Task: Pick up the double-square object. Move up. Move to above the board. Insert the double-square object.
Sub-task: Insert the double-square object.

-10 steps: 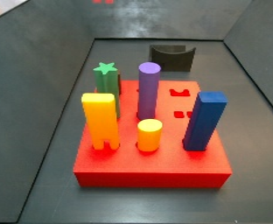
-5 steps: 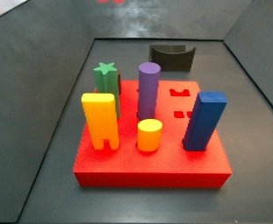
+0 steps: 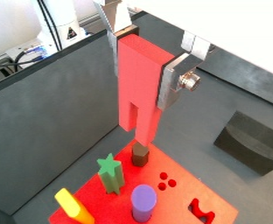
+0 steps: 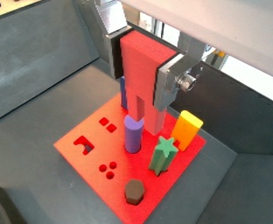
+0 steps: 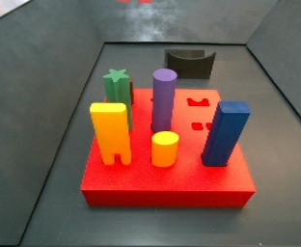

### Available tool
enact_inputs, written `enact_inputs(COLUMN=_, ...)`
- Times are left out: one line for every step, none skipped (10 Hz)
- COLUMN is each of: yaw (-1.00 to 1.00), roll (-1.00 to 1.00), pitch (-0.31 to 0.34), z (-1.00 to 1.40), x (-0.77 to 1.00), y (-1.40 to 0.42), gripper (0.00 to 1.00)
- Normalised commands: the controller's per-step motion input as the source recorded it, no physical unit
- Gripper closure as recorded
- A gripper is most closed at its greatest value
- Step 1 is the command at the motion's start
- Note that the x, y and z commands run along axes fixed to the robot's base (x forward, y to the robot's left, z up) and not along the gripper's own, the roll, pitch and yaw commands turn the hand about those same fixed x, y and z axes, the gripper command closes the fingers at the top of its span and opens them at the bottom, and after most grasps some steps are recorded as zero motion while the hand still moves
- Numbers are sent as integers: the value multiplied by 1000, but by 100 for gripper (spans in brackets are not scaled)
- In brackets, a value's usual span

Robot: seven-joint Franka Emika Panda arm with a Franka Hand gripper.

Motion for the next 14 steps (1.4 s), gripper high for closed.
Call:
enact_inputs(yaw=0, roll=0, pitch=0, z=0, x=0, y=-51, gripper=100)
enact_inputs(yaw=-40, roll=-74, pitch=-44, z=-209, x=483, y=-94, gripper=100)
enact_inputs(yaw=0, roll=-99, pitch=0, z=-374, x=1000, y=-57, gripper=100)
enact_inputs(yaw=0, roll=-60, pitch=0, z=-469, x=1000, y=-106, gripper=100)
enact_inputs(yaw=0, roll=-47, pitch=0, z=-480, x=1000, y=-91, gripper=100)
enact_inputs(yaw=0, roll=-46, pitch=0, z=-423, x=1000, y=-94, gripper=100)
enact_inputs(yaw=0, roll=-61, pitch=0, z=-274, x=1000, y=-94, gripper=100)
enact_inputs(yaw=0, roll=-76, pitch=10, z=-163, x=1000, y=-94, gripper=100)
enact_inputs(yaw=0, roll=-69, pitch=30, z=-166, x=1000, y=-80, gripper=100)
enact_inputs(yaw=0, roll=-81, pitch=4, z=-143, x=1000, y=-89, gripper=100)
enact_inputs(yaw=0, roll=-67, pitch=0, z=-180, x=1000, y=-43, gripper=100)
enact_inputs(yaw=0, roll=-60, pitch=0, z=-194, x=1000, y=-23, gripper=100)
enact_inputs(yaw=0, roll=-51, pitch=7, z=-220, x=1000, y=-3, gripper=100)
enact_inputs(yaw=0, roll=-47, pitch=9, z=-223, x=1000, y=0, gripper=100)
